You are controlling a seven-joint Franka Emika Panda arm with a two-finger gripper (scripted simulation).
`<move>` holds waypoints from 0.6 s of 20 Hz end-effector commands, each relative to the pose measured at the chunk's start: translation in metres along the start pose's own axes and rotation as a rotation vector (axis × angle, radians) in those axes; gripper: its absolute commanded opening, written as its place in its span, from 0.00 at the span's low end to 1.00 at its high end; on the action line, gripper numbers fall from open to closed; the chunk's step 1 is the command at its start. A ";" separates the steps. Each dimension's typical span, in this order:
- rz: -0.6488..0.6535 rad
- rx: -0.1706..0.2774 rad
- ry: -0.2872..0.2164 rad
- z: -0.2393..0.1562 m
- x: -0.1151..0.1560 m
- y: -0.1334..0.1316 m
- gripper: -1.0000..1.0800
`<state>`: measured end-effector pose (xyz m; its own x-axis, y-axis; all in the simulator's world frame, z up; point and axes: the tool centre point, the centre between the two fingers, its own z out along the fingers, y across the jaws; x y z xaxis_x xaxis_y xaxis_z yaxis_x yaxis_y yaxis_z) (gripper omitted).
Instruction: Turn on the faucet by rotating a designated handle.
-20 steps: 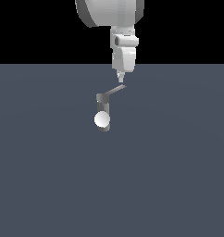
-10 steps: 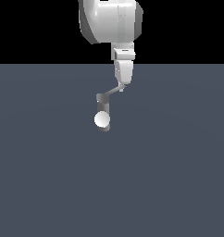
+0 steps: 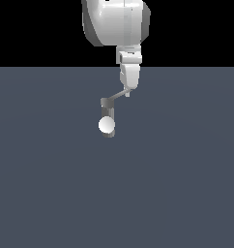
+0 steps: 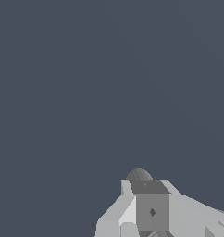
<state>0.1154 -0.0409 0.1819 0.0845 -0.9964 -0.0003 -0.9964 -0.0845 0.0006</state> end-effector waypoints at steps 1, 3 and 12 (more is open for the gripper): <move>0.000 0.000 0.000 0.000 0.001 0.006 0.00; 0.000 0.000 0.000 0.000 0.001 0.012 0.00; 0.001 0.000 0.000 0.000 0.003 0.036 0.00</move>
<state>0.0885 -0.0415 0.1873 0.0911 -0.9958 -0.0004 -0.9958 -0.0911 -0.0135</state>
